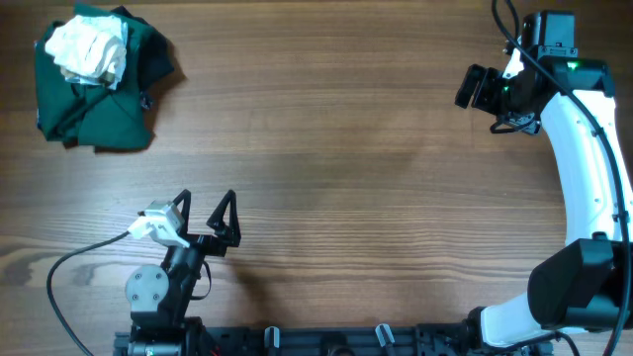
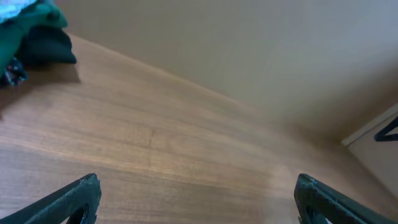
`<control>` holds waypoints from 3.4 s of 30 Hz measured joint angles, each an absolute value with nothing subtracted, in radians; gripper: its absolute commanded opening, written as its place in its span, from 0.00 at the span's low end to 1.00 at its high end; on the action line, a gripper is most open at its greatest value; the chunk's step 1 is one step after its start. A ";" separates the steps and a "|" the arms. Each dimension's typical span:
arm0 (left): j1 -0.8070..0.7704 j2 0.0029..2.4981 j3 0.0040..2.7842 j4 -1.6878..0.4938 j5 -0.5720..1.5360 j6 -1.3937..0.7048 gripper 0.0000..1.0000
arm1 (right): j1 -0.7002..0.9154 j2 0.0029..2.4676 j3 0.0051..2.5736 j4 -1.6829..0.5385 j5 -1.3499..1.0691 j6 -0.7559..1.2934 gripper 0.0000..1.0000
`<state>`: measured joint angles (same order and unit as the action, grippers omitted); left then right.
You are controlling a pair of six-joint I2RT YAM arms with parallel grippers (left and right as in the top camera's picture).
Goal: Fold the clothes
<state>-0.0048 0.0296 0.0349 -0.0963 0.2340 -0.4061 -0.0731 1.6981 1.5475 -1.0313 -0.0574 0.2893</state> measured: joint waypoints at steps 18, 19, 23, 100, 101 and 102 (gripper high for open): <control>-0.005 0.014 0.031 -0.097 0.142 -0.406 1.00 | -0.073 1.698 1.547 -1.031 -0.057 0.289 1.00; -0.005 0.014 0.031 -0.097 0.141 -0.406 1.00 | -0.073 1.698 1.547 -1.031 -0.057 0.289 1.00; -0.005 0.014 0.031 -0.097 0.139 -0.406 1.00 | -0.073 1.698 1.547 -1.031 -0.057 0.289 1.00; -0.005 0.011 0.029 -0.096 0.138 -0.406 1.00 | -0.068 0.019 0.008 0.005 -0.104 0.282 1.00; -0.005 0.011 0.029 -0.096 0.138 -0.406 1.00 | -0.068 0.019 0.008 0.005 -0.104 0.282 1.00; -0.005 0.011 0.029 -0.096 0.138 -0.406 1.00 | -0.068 0.019 0.008 0.005 -0.104 0.282 1.00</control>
<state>-0.0048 0.0109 0.0288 -0.0963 0.1383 -0.4061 -0.0681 0.0193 0.0078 0.0051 -0.1043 0.2817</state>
